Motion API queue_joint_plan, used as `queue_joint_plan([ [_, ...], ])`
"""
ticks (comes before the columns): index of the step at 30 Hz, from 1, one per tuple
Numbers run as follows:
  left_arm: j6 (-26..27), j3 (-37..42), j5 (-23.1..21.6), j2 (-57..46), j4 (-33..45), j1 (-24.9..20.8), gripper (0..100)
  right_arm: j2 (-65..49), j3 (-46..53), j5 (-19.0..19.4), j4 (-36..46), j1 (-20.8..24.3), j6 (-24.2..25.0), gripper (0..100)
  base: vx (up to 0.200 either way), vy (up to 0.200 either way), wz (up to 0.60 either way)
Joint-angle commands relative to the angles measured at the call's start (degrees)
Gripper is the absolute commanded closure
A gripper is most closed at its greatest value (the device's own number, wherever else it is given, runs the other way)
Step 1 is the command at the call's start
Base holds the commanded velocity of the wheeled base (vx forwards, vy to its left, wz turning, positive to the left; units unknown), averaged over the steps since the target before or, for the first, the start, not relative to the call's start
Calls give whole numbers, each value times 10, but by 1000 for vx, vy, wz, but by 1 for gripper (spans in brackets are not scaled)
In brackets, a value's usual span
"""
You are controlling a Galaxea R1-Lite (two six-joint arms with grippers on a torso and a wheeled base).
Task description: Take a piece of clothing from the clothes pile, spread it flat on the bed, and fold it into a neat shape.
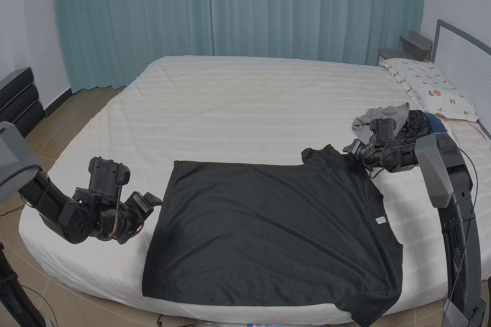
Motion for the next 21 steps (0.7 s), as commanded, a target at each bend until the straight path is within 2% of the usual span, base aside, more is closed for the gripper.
queue_joint_plan([
  [1, 0, 0, 0, 0, 0, 0, 0, -9, 12, 0, 0, -2, 0, 100, 0, 0, 0],
  [11, 0, 0, 1, -4, 0, 0, 0, -53, 49, 8, -1, -14, 6, 100, 0, 0, 0],
  [15, 0, 0, 0, -3, 0, 0, 0, -80, 94, 31, -6, -17, 5, 100, 0, 0, 0],
  [21, 0, 0, 0, -2, 0, 0, 0, -64, 81, 34, -2, -24, -2, 100, 0, 0, 0],
])
